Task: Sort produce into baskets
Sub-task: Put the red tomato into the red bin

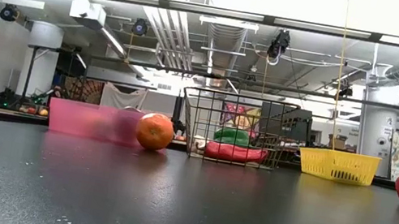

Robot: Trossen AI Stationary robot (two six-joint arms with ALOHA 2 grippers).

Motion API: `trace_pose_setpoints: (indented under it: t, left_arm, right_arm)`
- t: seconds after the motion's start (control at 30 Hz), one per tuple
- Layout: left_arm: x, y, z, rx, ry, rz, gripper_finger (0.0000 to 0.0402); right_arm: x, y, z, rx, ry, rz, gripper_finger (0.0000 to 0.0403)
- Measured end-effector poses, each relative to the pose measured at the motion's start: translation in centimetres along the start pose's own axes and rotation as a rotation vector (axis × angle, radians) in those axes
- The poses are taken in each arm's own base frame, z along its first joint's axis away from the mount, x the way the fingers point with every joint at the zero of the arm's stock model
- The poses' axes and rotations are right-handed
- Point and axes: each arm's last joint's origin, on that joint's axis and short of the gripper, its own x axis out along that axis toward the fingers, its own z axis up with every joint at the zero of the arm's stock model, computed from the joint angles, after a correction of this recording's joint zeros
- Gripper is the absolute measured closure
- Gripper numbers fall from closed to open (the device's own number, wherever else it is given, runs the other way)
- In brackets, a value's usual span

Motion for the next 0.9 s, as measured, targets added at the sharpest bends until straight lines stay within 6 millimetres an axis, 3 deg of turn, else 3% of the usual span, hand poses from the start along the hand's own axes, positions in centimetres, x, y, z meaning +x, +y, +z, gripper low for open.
trace_pose_setpoints:
  t: [0.23,0.53,0.9]
  left_arm:
    - [-0.01,0.02,0.12,0.005,-0.009,0.002,0.0097]
    - [-0.14,0.09,0.39,0.003,-0.014,0.002,0.0153]
    - [-0.3,0.01,0.49,0.003,-0.003,-0.002,0.0144]
  right_arm:
    - [0.0,0.0,0.02,0.001,-0.002,0.0,0.0113]
    - [0.0,0.0,0.0,0.0,0.001,-0.001,0.0113]
    - [0.06,0.03,-0.09,-0.002,0.008,0.0,0.0113]
